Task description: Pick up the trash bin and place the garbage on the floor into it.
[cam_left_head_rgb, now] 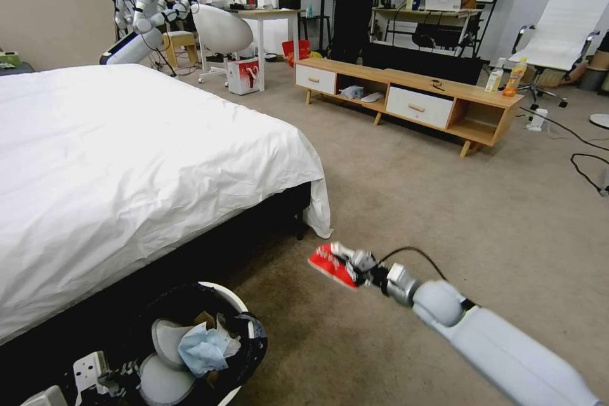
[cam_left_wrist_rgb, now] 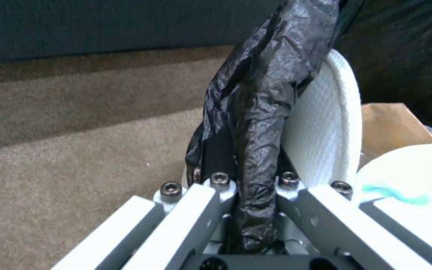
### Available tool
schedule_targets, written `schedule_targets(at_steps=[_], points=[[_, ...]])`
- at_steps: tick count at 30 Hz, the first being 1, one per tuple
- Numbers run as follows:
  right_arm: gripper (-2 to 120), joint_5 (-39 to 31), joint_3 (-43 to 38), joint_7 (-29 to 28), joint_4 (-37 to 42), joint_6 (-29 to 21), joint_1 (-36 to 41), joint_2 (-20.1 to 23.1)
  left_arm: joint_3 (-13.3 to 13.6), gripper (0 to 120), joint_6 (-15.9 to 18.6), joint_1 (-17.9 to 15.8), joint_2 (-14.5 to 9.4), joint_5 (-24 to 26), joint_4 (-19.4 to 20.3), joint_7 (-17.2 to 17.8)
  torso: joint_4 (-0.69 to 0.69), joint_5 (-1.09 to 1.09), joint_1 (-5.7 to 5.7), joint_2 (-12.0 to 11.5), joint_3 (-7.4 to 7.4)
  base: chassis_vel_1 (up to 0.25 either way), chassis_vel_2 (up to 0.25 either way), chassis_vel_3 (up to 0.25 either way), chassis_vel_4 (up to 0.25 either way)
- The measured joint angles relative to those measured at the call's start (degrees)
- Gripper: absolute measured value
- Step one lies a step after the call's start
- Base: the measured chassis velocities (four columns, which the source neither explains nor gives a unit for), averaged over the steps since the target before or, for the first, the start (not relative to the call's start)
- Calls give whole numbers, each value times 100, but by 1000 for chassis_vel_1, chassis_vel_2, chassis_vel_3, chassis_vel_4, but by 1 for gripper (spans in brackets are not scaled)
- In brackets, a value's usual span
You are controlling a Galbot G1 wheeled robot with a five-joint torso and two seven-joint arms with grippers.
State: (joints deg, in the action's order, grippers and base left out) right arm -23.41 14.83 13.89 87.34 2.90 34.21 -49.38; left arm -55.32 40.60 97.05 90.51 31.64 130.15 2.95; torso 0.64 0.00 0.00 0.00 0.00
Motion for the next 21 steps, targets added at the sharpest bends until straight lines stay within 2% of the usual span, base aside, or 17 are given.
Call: schedule_targets(at_steps=[1,12,21], points=[[0,-218,-32,-51,394,-105,-62,59,12,1,7,2,-6,2,21,4,-1,0,0,0,0,0,0,0,0],[0,-998,187,-500,1987,-748,-500,74,14,1,77,-47,-104,254,138,130,-1,0,0,0,0,0,0,0,0],[0,-1571,617,-961,2510,-1091,-899,-155,-22,1,121,-84,-193,371,191,156,-2,-1,0,0,0,0,0,0,0]])
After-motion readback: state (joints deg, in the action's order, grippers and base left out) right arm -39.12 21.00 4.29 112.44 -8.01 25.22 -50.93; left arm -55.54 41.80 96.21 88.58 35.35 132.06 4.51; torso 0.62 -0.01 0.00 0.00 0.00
